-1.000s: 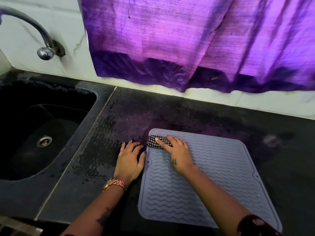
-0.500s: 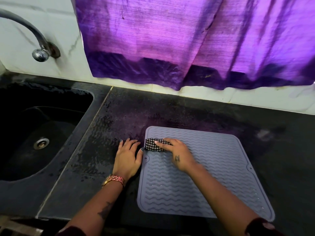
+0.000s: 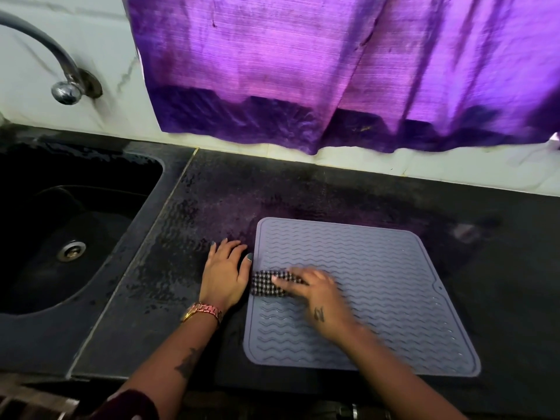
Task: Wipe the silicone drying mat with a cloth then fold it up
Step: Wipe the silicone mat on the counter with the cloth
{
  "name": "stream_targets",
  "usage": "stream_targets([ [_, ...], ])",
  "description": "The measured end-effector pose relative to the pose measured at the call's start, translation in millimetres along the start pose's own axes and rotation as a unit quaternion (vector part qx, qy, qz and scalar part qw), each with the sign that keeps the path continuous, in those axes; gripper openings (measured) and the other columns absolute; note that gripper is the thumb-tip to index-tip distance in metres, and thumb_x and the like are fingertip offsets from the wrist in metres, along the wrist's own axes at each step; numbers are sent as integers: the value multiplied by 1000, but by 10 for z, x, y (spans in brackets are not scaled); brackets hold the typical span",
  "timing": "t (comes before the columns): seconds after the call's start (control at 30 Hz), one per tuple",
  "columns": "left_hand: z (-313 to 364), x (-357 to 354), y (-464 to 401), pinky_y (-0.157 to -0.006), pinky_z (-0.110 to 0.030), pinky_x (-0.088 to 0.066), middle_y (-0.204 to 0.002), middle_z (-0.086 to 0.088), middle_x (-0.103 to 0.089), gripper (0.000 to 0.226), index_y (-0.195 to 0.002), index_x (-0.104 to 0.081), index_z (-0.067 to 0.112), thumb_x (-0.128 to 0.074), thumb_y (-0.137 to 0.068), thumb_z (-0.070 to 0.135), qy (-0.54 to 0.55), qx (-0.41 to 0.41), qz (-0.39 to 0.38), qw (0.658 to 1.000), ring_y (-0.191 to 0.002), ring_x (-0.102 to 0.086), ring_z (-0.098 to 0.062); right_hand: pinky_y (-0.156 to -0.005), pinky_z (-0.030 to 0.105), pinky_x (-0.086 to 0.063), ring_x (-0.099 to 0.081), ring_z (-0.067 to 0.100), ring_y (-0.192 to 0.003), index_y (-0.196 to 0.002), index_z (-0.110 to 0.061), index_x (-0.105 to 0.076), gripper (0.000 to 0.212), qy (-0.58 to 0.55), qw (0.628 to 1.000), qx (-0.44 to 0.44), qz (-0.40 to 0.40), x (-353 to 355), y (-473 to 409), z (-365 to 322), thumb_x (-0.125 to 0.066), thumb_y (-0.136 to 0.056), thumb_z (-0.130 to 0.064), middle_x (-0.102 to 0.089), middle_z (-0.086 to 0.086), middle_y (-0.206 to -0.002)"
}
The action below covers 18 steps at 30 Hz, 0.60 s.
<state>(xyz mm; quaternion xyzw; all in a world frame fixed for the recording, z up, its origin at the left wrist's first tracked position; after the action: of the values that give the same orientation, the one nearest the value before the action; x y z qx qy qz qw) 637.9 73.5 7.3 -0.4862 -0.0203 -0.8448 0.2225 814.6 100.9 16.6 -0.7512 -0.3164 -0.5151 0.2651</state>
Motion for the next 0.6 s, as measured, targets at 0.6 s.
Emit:
stream_targets([
  [0.6, 2, -54, 18, -119, -40, -9, -143, -10, -45, 61, -130, -54, 10, -31, -86, 46, -47, -7, -17, 999, -138, -30, -28, -106, 28, -11, -31, 16, -132, -131, -48, -45, 79, -72, 997, 22, 34, -12, 535, -304, -46, -74, 8, -39, -11, -145],
])
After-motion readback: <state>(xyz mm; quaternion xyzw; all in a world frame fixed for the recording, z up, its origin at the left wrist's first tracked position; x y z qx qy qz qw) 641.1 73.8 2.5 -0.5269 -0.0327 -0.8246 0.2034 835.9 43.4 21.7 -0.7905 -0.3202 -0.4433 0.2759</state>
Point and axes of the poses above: each hand's wrist, its own y-axis away from the middle knuckle, its own x-axis out of the back of the hand, z = x × y, the point moved 10 cm from there along -y, towards the middle knuckle
